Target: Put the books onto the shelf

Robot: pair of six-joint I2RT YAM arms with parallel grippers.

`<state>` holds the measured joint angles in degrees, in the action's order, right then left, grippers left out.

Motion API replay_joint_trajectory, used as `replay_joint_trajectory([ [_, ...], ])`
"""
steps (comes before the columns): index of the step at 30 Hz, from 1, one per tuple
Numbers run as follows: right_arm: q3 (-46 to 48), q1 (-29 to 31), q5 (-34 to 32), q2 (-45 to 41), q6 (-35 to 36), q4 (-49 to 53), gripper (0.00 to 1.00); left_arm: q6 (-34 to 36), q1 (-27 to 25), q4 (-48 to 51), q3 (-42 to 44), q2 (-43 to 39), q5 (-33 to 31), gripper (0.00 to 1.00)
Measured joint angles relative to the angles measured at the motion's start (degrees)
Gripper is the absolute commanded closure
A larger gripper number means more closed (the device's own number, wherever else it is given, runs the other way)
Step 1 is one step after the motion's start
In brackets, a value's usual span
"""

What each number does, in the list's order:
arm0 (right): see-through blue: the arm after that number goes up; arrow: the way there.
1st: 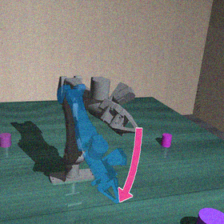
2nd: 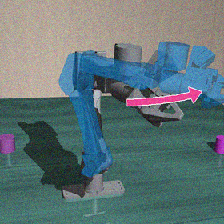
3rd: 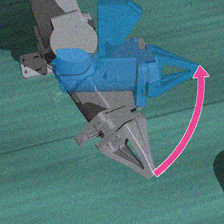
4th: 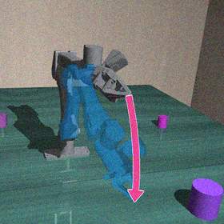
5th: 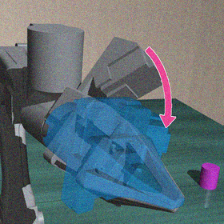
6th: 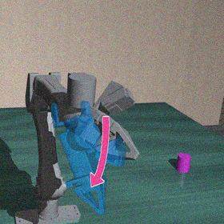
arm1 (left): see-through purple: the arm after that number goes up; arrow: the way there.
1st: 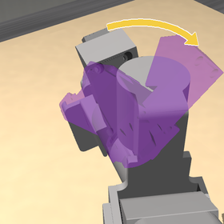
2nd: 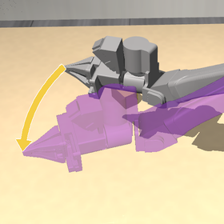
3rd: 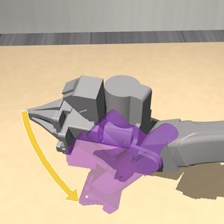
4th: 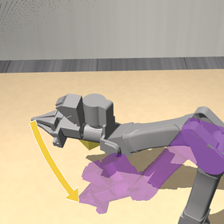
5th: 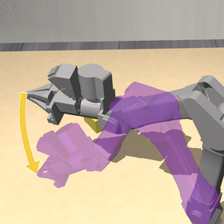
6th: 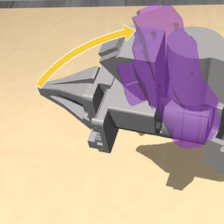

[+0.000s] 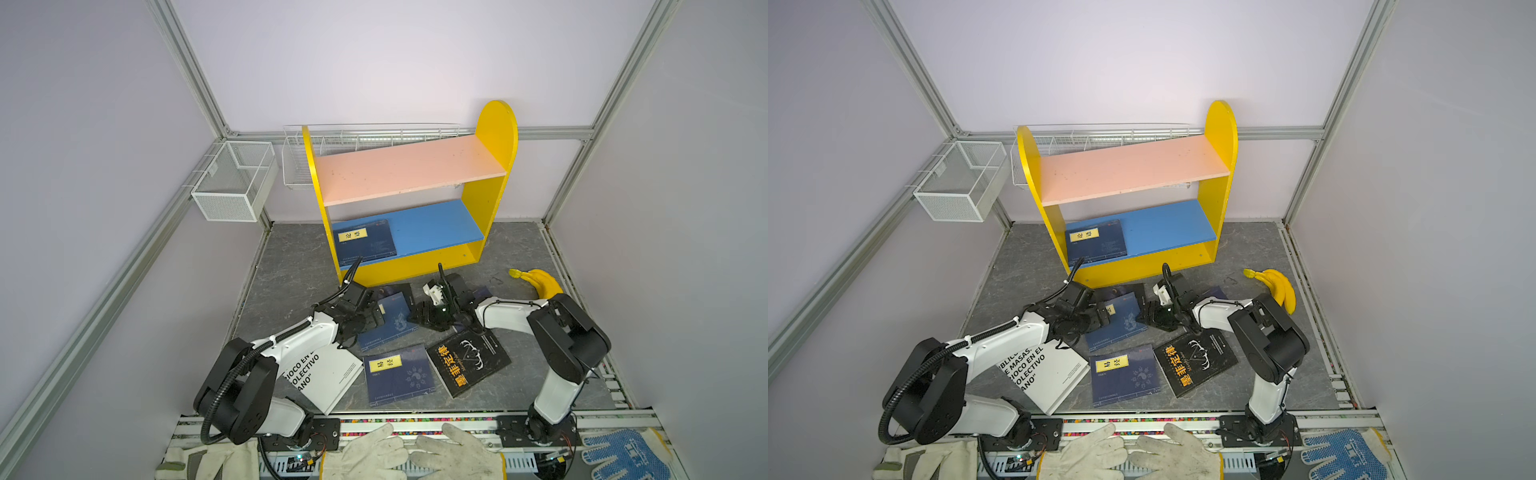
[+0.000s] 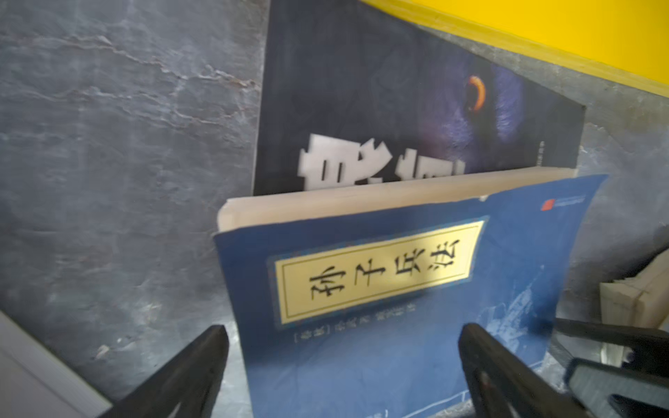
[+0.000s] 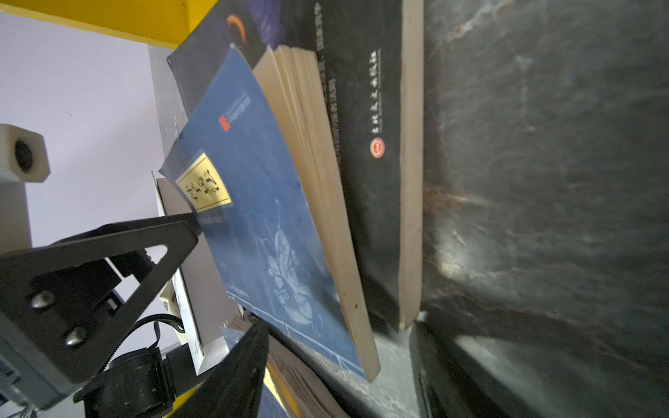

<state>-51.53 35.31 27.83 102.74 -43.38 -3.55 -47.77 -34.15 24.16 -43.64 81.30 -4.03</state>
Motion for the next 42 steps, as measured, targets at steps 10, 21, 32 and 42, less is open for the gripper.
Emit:
replay_joint_trajectory([
  [10,-2.3,0.0,-3.4,-1.9,4.6,5.2,0.35,-0.5,0.0,-2.5,0.0,0.0,2.0,0.01],
  [21,-9.6,-0.6,-5.6,-0.3,11.0,6.0,0.33,-1.6,0.0,-7.4,0.0,2.9,4.6,0.01],
  [32,-8.8,-1.9,-7.1,1.4,12.2,9.0,0.30,-2.6,-0.4,-13.8,-1.1,6.2,8.0,0.02],
  [42,-7.4,-4.2,-4.3,4.1,10.1,5.2,0.28,-3.2,-2.0,-18.0,-3.6,10.2,8.3,0.03],
])
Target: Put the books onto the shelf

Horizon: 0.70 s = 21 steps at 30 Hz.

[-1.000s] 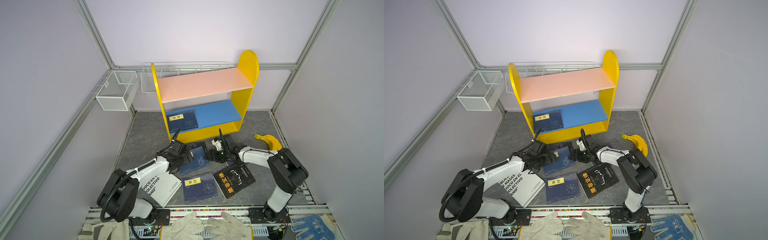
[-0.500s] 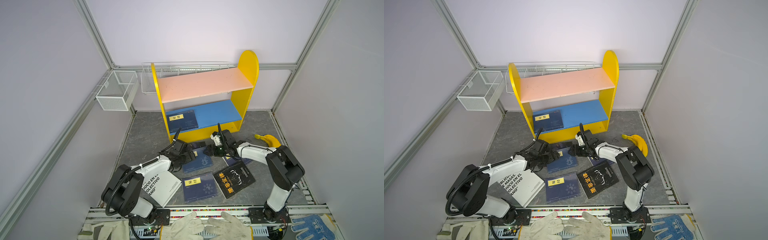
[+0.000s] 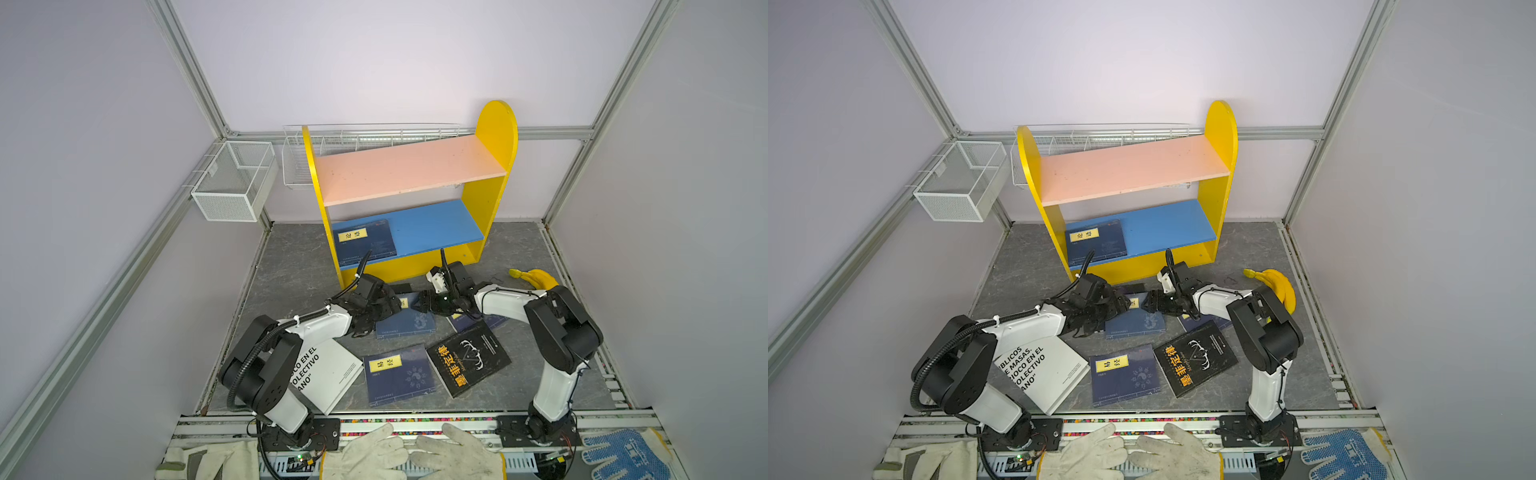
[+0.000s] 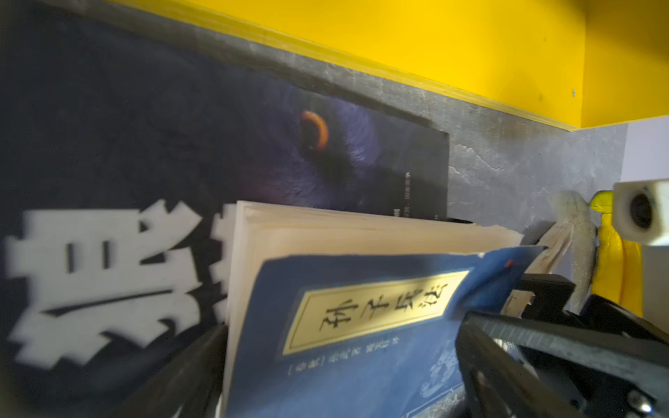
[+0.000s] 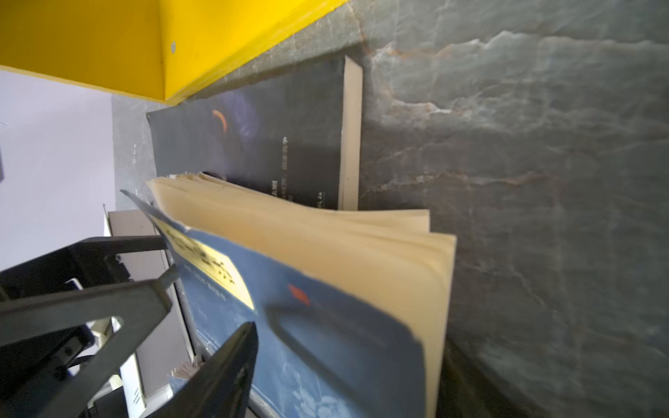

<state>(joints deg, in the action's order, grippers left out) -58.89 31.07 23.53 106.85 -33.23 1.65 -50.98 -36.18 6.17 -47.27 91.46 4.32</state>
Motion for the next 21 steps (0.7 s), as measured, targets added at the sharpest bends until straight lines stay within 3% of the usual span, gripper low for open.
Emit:
replay_joint_trajectory([
  [5,1.6,-1.0,2.1,0.0,-1.7,-2.6,0.42,-0.4,-0.1,-0.9,-0.3,0.6,0.0,0.03],
  [10,2.5,-1.8,2.7,-1.8,-2.5,-1.0,0.69,-0.4,-0.1,-0.7,-0.8,0.8,-0.9,0.03],
  [17,2.4,-2.4,3.4,-8.7,-2.8,0.6,0.87,0.5,0.4,0.0,-1.0,0.7,-0.9,0.02],
  [21,2.4,-2.2,5.0,-9.9,-3.7,0.4,0.93,1.0,2.7,0.3,-0.5,-1.4,1.7,0.01],
])
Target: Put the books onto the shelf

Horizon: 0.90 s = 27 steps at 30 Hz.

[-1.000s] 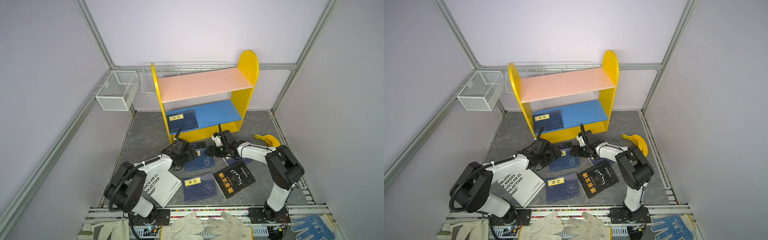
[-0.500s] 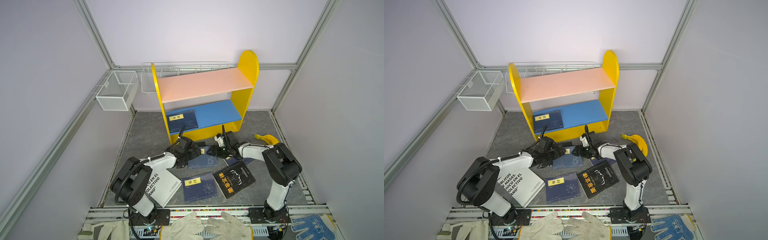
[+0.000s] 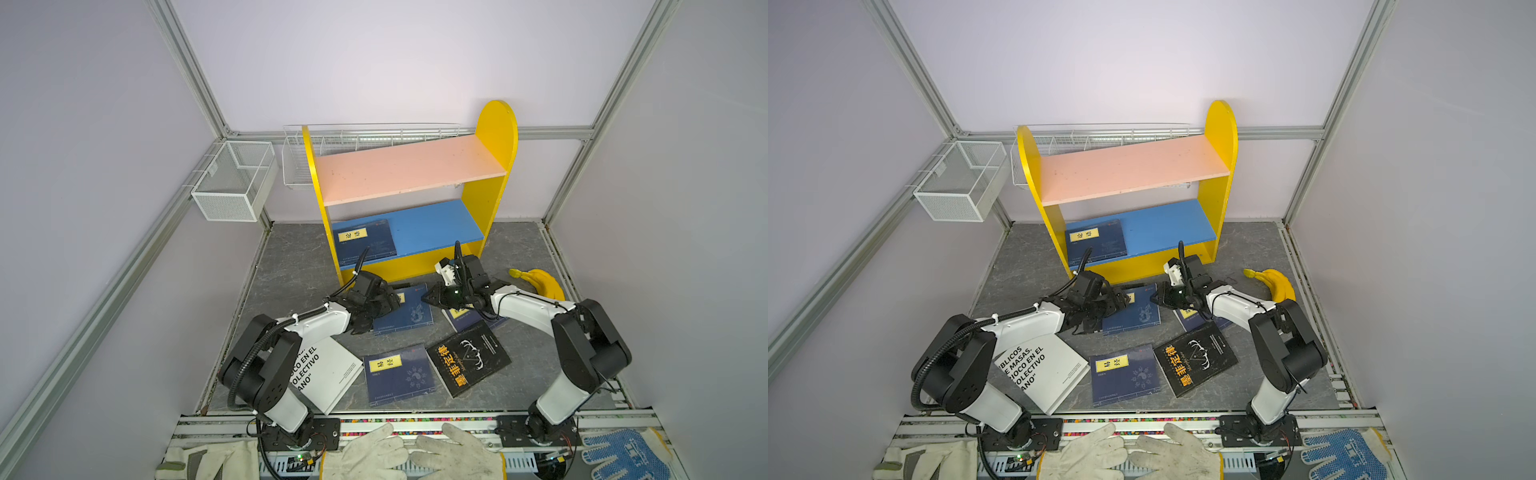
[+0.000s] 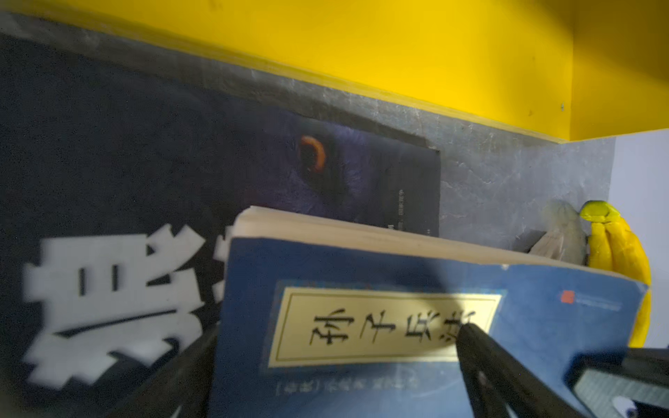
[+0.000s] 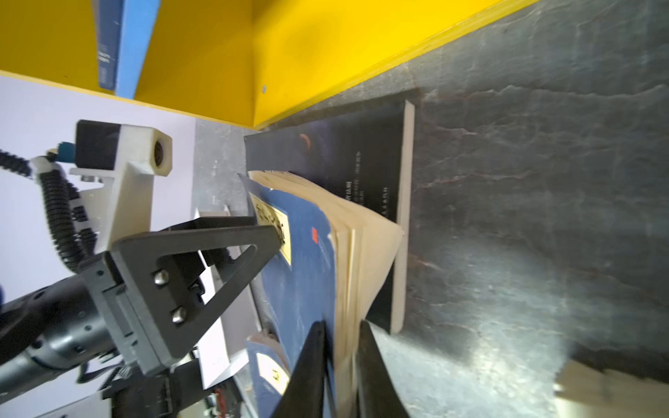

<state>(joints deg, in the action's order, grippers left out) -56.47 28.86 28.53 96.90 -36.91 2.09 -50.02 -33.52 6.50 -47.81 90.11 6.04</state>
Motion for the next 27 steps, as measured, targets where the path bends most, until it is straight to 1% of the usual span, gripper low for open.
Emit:
replay_joint_trajectory([
  [4,0.0,0.1,1.5,0.0,-2.1,-0.1,0.93,2.3,4.3,-0.2,2.3,-5.8,4.5,0.01],
  [8,0.0,-0.2,3.8,-0.2,-4.5,-0.6,0.93,4.9,8.2,-0.5,4.5,-10.0,10.5,0.01],
  [11,0.0,-1.3,6.4,-1.5,-6.2,-1.7,0.93,5.7,9.6,-1.9,7.4,-11.4,15.8,0.01],
  [16,0.0,-3.8,10.6,-5.2,-7.3,-3.3,0.93,5.6,10.9,-7.0,12.0,-11.7,24.5,0.01],
  [21,-0.4,-5.9,15.0,-8.8,-7.3,-4.2,0.93,3.2,12.2,-16.9,13.8,-10.5,32.1,0.01],
  [24,-0.6,-7.2,18.0,-10.2,-6.7,-4.8,0.93,-0.3,12.7,-27.0,15.3,-9.1,36.9,0.02],
  [27,-0.6,-8.6,21.1,-10.8,-6.0,-5.6,0.93,-4.1,12.9,-36.9,16.7,-8.0,40.8,0.06],
])
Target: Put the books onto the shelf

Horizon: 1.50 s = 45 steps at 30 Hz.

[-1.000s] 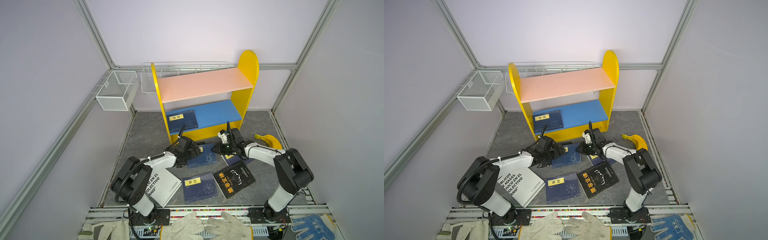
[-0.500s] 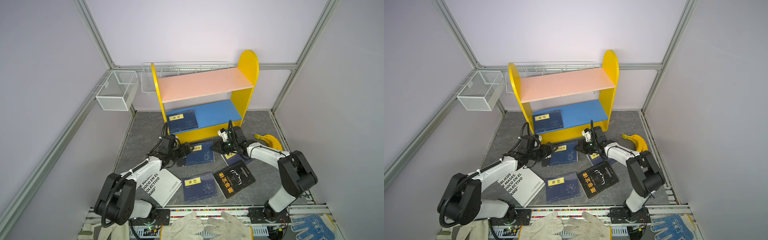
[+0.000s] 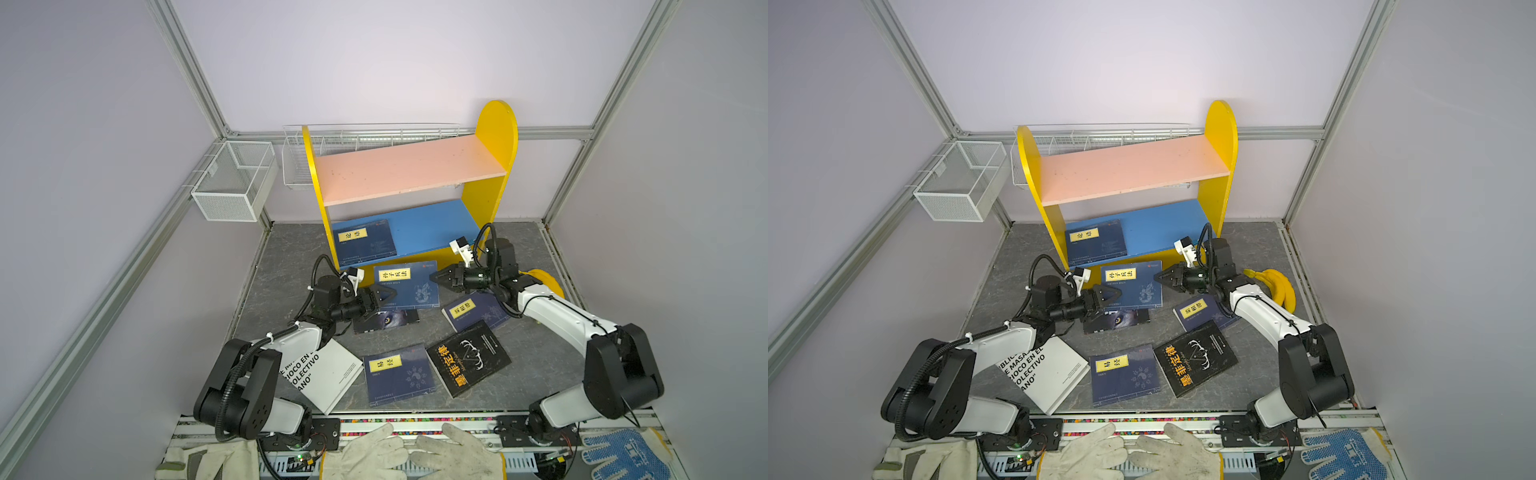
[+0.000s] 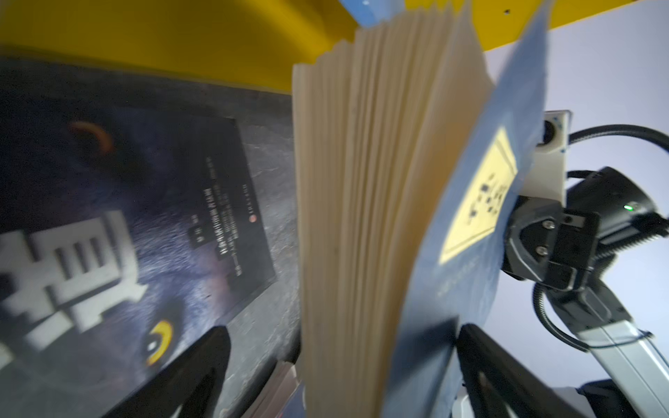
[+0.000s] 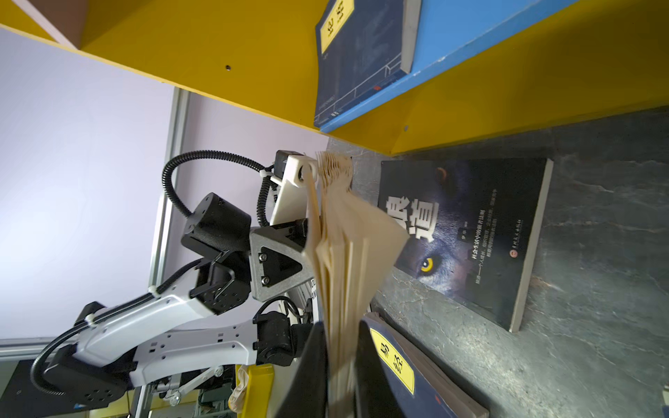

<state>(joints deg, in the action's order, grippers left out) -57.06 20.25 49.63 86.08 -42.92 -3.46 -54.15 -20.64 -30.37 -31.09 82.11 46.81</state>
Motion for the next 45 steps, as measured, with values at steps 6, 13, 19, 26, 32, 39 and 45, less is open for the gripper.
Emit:
replay_joint_trajectory([
  [6,-1.6,-1.7,5.1,0.6,1.3,-0.2,0.93,-6.9,0.1,-15.1,1.4,0.9,4.2,0.24],
  [13,-6.1,-2.4,7.2,2.7,3.3,0.2,0.92,-9.9,0.4,-19.0,1.5,-0.7,4.6,0.71],
  [19,-7.8,-2.5,6.9,4.6,3.7,0.3,0.71,-8.3,0.5,-15.0,1.0,-6.2,3.7,1.00],
  [26,-7.6,-2.6,5.7,5.5,2.5,-1.4,0.42,-3.5,0.8,-0.3,-1.6,-14.2,-0.5,1.00],
  [32,-2.2,-1.0,5.7,5.2,-0.7,-5.9,0.41,-1.1,1.1,6.7,-4.0,-18.8,-4.0,1.00],
  [39,0.8,3.2,5.8,5.2,-6.5,-14.1,0.49,0.9,1.3,11.7,-5.8,-19.2,-5.3,1.00],
  [45,1.4,3.9,6.1,5.2,-10.9,-20.7,0.74,1.5,1.9,12.3,-6.2,-19.2,-5.4,1.00],
])
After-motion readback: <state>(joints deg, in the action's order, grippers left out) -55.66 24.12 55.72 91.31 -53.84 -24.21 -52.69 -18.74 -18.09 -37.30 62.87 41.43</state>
